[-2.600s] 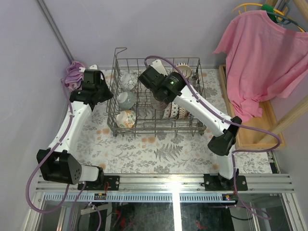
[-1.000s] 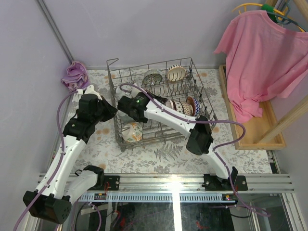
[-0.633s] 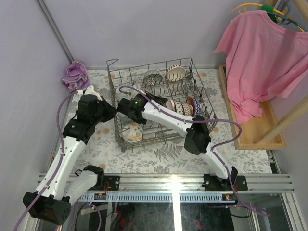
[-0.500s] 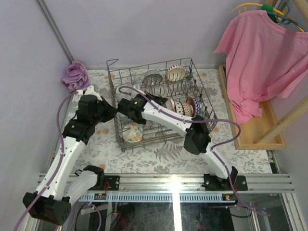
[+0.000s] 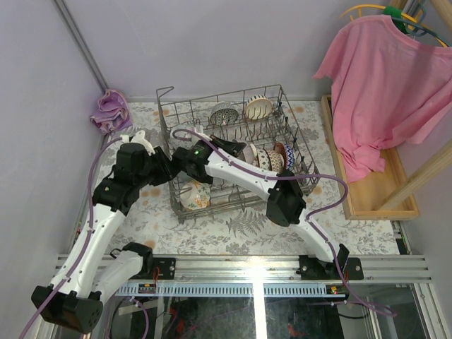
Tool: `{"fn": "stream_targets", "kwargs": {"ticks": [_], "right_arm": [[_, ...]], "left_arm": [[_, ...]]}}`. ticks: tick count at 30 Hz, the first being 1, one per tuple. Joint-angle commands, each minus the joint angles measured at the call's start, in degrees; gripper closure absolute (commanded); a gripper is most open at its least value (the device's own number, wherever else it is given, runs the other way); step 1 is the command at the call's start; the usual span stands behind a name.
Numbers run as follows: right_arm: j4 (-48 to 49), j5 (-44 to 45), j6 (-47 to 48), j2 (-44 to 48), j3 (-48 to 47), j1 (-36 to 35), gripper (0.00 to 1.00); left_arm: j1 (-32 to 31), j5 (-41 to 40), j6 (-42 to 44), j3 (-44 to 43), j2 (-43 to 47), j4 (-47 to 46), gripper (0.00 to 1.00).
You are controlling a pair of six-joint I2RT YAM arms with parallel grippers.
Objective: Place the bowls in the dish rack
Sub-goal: Adjust the dish rack at the center of the board.
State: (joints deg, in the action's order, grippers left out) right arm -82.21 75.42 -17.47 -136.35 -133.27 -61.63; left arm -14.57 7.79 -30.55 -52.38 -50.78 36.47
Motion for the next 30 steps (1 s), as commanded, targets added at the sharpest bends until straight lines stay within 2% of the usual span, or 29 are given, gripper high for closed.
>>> {"fn": "stream_targets", "kwargs": {"ticks": [1,4,12,17,23,30], "right_arm": [[-0.8,-5.5,-1.7,-4.1,-0.8,-1.1,1.0],[-0.9,-6.7,-1.8,-5.1,-1.4,-1.6,1.0],[-0.8,-7.3,-2.0,-4.5,-6.5,-1.6,1.0],[-0.8,-7.6,-2.3,-3.1,-5.6,-0.7,1.0],[-0.8,-8.1,-2.1,-3.2,-6.1,-0.4,1.0],[-0.8,-8.5,-2.3,-3.8,-6.1,-0.4,1.0]], "left_arm": [[-0.4,3.8,1.9,-0.7,1.3,1.6,0.61],[-0.3,4.1,2.1,-1.3,1.7,2.1,0.56],[-0.4,4.0,1.6,-4.5,4.6,3.0,0.5],[-0.4,3.6,1.4,-6.9,4.9,3.4,0.46],[-0.4,2.1,1.1,-7.9,7.4,4.1,0.29],[-0.4,-2.5,1.7,-13.2,9.6,8.1,0.24]]}}
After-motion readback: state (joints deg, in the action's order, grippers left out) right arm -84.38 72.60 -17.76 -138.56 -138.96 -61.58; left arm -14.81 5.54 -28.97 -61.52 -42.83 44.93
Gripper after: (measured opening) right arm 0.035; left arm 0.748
